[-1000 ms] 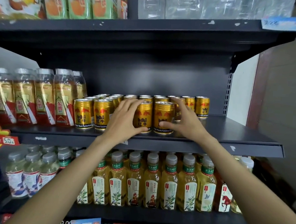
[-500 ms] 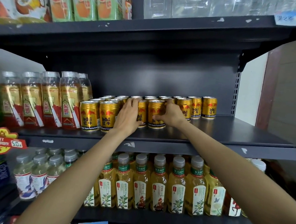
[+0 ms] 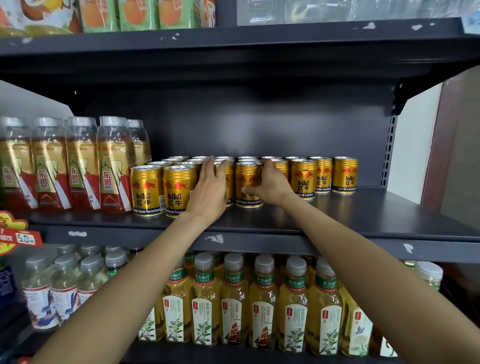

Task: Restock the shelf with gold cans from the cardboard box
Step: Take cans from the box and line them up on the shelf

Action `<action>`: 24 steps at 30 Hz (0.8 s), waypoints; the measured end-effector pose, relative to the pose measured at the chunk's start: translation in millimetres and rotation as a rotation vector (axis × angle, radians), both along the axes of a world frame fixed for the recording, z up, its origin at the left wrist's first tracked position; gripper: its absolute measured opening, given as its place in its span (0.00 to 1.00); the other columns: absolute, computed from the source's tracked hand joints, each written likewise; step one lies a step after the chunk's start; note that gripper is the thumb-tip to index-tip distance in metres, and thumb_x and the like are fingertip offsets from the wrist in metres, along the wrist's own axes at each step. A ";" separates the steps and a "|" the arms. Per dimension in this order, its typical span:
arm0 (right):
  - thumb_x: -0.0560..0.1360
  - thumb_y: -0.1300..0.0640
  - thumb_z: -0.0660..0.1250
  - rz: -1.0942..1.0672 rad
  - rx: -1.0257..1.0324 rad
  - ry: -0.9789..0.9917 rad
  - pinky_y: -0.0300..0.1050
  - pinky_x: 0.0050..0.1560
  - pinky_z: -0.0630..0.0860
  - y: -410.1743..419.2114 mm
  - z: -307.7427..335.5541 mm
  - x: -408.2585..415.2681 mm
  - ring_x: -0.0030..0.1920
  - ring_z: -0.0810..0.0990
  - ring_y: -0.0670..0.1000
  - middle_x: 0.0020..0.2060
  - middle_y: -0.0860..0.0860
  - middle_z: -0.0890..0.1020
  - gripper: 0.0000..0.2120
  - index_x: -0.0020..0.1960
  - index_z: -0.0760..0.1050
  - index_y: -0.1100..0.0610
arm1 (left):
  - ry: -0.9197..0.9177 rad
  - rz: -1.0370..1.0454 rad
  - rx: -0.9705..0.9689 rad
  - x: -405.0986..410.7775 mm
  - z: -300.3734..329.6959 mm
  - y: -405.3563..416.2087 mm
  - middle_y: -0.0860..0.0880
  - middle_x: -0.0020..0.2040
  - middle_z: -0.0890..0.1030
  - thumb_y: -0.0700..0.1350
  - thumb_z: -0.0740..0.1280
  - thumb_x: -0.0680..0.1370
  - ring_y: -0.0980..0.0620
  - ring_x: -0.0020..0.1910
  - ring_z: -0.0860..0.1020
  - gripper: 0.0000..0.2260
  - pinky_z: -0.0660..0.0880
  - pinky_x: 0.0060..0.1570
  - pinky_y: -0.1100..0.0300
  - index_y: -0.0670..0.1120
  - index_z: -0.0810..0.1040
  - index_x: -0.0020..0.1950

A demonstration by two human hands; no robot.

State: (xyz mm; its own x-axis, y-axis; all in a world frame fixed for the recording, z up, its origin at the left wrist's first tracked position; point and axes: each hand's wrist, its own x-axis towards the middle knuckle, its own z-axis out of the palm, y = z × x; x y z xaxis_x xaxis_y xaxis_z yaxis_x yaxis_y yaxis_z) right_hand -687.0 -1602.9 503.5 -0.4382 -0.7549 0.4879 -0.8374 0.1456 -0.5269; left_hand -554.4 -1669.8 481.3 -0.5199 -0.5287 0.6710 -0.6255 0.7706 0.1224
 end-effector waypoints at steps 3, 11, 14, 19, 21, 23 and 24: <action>0.70 0.50 0.73 0.001 0.009 0.032 0.49 0.64 0.69 1.1 -1.4 -0.8 0.68 0.68 0.58 0.69 0.59 0.69 0.42 0.74 0.53 0.61 | 0.001 -0.010 -0.012 0.4 -1.0 0.6 0.40 0.77 0.50 0.37 0.71 0.72 0.42 0.76 0.47 0.38 0.64 0.68 0.41 0.42 0.52 0.76; 0.72 0.52 0.71 0.119 0.038 -0.115 0.49 0.67 0.65 0.2 3.1 -3.6 0.72 0.64 0.58 0.72 0.58 0.64 0.43 0.75 0.47 0.61 | -0.026 -0.018 -0.084 1.6 -1.0 2.7 0.42 0.78 0.49 0.39 0.68 0.75 0.46 0.77 0.46 0.38 0.58 0.73 0.49 0.39 0.48 0.76; 0.72 0.53 0.71 0.114 0.013 -0.133 0.49 0.67 0.66 -1.9 1.5 -4.9 0.71 0.64 0.58 0.72 0.57 0.65 0.41 0.75 0.49 0.60 | -0.011 -0.021 -0.084 0.4 -1.8 2.1 0.42 0.78 0.49 0.39 0.68 0.75 0.46 0.77 0.46 0.37 0.56 0.74 0.51 0.39 0.48 0.76; 0.71 0.52 0.72 0.128 0.027 -0.133 0.49 0.67 0.66 -1.1 0.5 -7.4 0.71 0.64 0.58 0.72 0.57 0.64 0.44 0.76 0.47 0.59 | 0.015 -0.040 -0.082 0.5 -1.2 3.7 0.42 0.78 0.49 0.39 0.66 0.76 0.47 0.77 0.46 0.35 0.51 0.73 0.57 0.40 0.48 0.77; 0.71 0.51 0.72 0.130 0.032 -0.124 0.49 0.68 0.64 2.4 1.6 -6.6 0.73 0.62 0.57 0.74 0.57 0.61 0.47 0.76 0.44 0.60 | 0.016 -0.048 -0.062 3.0 1.0 5.8 0.43 0.78 0.49 0.40 0.64 0.77 0.48 0.77 0.46 0.33 0.50 0.72 0.58 0.40 0.49 0.77; 0.71 0.52 0.72 0.129 -0.003 -0.079 0.48 0.69 0.63 12.2 3.0 -4.1 0.73 0.61 0.56 0.74 0.57 0.61 0.46 0.76 0.44 0.61 | 0.033 -0.075 -0.046 7.4 5.1 12.2 0.43 0.78 0.52 0.42 0.64 0.78 0.48 0.77 0.48 0.32 0.50 0.72 0.59 0.41 0.51 0.77; 0.72 0.53 0.71 0.128 -0.042 -0.043 0.47 0.69 0.63 20.2 3.4 -1.8 0.73 0.61 0.56 0.74 0.57 0.61 0.45 0.76 0.45 0.61 | 0.052 -0.096 -0.044 11.3 7.7 17.9 0.44 0.77 0.54 0.42 0.63 0.78 0.49 0.77 0.51 0.30 0.51 0.72 0.59 0.42 0.53 0.76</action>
